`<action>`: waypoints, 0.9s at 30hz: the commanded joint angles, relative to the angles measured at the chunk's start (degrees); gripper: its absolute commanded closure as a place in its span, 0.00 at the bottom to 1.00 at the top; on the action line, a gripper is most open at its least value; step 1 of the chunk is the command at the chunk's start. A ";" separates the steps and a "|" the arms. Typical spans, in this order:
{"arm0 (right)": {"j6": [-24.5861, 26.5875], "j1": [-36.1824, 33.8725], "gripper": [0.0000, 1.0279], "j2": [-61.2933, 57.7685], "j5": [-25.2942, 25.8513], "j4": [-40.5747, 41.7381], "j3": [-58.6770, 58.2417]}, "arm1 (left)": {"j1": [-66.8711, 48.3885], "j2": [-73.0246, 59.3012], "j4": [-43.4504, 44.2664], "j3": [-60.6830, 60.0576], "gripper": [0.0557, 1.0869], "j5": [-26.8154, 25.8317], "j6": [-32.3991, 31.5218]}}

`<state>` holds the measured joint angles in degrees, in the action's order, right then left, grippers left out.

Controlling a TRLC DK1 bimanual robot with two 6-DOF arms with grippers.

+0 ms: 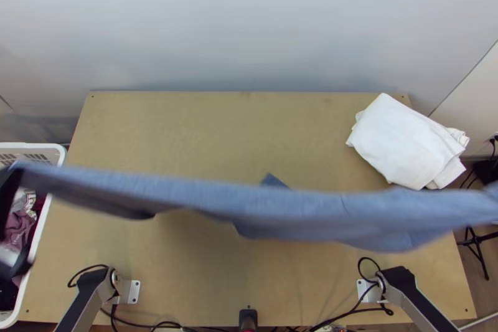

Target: Fold the t-shirt

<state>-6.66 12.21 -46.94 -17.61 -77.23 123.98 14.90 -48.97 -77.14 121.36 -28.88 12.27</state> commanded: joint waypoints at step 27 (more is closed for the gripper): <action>14.65 -13.44 0.97 -60.64 -3.49 23.09 -24.05 | -0.31 -52.37 39.70 -31.71 0.96 11.04 8.91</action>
<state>5.26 -0.84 -83.24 -22.96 -56.77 87.79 10.79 -79.77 -42.89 78.48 -18.50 19.57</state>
